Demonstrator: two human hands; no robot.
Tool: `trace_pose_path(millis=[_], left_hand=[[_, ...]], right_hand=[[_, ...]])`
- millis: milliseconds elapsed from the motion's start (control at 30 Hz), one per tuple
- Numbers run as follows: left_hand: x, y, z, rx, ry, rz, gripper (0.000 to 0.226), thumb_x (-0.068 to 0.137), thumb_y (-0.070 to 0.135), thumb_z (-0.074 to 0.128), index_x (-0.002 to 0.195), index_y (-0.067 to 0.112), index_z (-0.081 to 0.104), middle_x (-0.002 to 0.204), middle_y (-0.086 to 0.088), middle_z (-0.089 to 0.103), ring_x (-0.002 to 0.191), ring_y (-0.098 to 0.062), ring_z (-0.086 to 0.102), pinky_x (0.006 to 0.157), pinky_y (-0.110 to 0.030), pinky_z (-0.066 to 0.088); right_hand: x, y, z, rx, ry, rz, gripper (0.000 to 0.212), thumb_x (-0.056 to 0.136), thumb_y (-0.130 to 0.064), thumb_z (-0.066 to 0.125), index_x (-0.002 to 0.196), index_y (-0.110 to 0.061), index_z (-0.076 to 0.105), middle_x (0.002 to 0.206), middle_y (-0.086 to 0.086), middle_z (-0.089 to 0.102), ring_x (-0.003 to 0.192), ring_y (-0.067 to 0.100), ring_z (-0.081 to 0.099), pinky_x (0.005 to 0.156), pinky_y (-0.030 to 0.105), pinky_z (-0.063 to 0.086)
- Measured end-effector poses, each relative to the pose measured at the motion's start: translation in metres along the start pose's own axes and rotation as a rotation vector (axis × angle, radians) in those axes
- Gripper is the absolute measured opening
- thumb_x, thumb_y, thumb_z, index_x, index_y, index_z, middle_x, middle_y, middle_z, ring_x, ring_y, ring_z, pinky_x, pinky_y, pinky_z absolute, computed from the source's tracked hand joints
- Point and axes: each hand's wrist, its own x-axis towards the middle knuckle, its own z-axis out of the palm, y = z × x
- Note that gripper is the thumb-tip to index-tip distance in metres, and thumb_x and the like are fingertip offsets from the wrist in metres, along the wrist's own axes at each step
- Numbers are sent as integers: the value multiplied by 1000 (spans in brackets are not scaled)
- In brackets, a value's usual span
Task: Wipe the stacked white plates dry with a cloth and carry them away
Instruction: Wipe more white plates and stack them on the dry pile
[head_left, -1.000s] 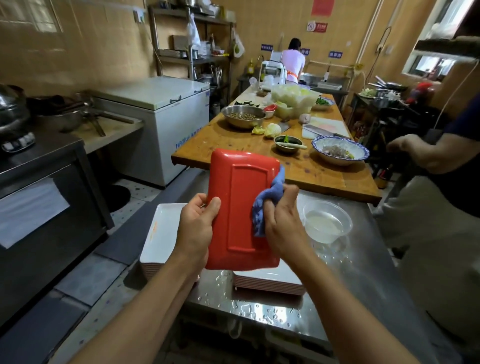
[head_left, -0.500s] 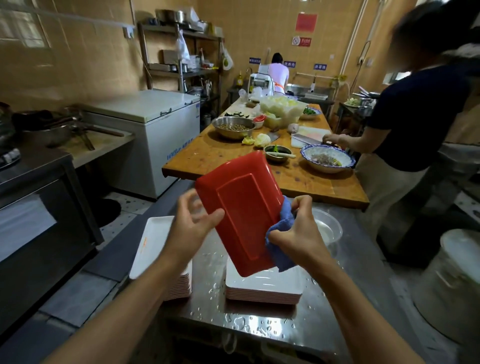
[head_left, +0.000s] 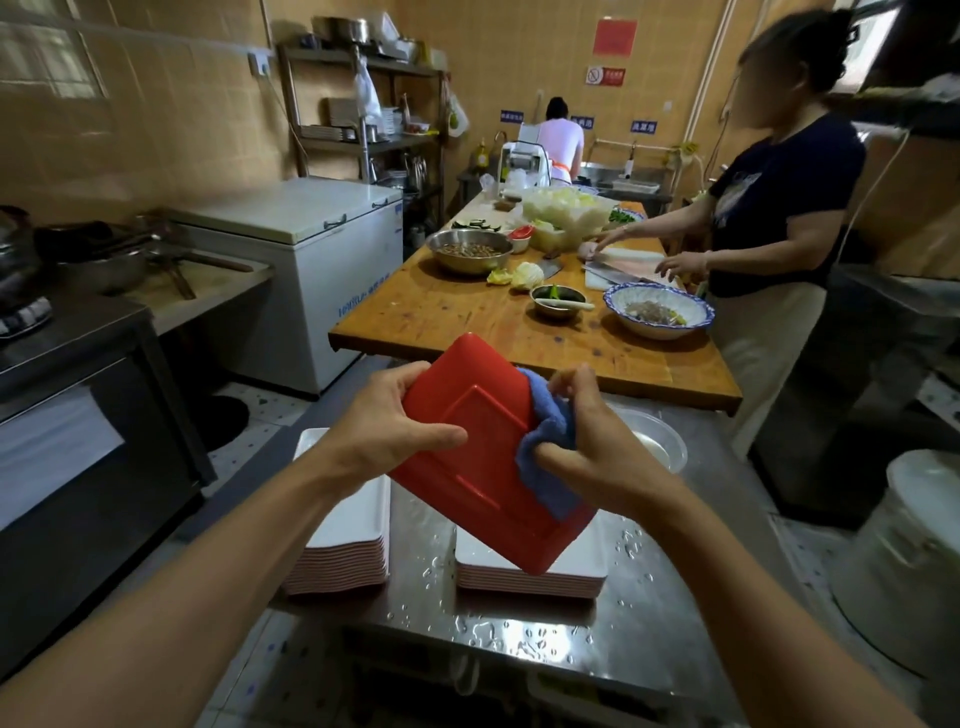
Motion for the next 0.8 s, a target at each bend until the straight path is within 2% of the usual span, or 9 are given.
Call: trace_pose_path(millis=[67,133,267,367,433,567,733,767,800], left_hand=[[-3,-1,6,-3,14,14,47,63,13,85,100,28,61,91,1,70,83,-16,70,68,-27,57],[-5,-1,8,-12,35,20,47,60,18,82,100,30,60,93,0,69,83,-16,69,69,-26,57],[-10,-3,1,-152,111,-22,50,58,10,83,102,19,62,88,-3,71,78,-17,69,67,-28,56],[-15,-9,-10,-287,146,-68,58,52,11,84,105,13,62,88,-4,72,76,-19,71,60,-27,56],[-17,-14,-16,-336,171,-96,46,58,16,76,103,15,63,88,-4,73,76,-20,71,59,-27,56],[-14,-25,-15,-448,236,-190,42,59,13,71,100,13,64,85,-5,72,73,-20,69,59,-30,56],[-6,-32,-3,-585,346,-330,26,75,1,66,98,14,64,83,-8,70,69,-21,67,57,-31,58],[-4,-32,-1,-614,371,-359,21,78,1,64,94,15,64,77,-6,71,64,-19,67,53,-31,58],[-1,-32,1,-637,383,-380,20,80,1,63,92,16,64,72,-4,71,59,-18,68,50,-31,57]], right_hand=[[8,-14,13,-62,61,-83,34,86,-12,57,104,-21,30,86,-2,46,73,13,50,60,29,41],[16,-26,25,-137,128,-172,28,88,-18,49,110,-17,32,84,-3,43,70,7,44,57,23,33],[21,-29,32,-242,232,-207,33,81,-28,41,107,-7,42,83,1,46,71,18,44,59,31,26],[14,-12,25,-282,300,-153,24,77,-33,41,92,-14,40,82,2,48,75,24,48,65,32,30],[7,2,20,-222,279,-72,20,77,-30,39,91,-18,36,85,3,51,79,25,51,67,36,38],[1,19,18,-41,206,42,18,86,-17,38,103,-17,33,97,5,54,84,22,54,72,35,42],[-10,27,31,-41,200,79,43,92,-14,43,132,-19,27,133,10,46,89,21,57,73,38,50],[-16,29,36,-27,186,64,46,93,-12,44,134,-22,25,138,7,43,86,17,59,69,35,53],[-23,30,41,-34,185,38,49,93,-10,44,135,-25,24,144,-2,34,88,10,59,66,22,52]])
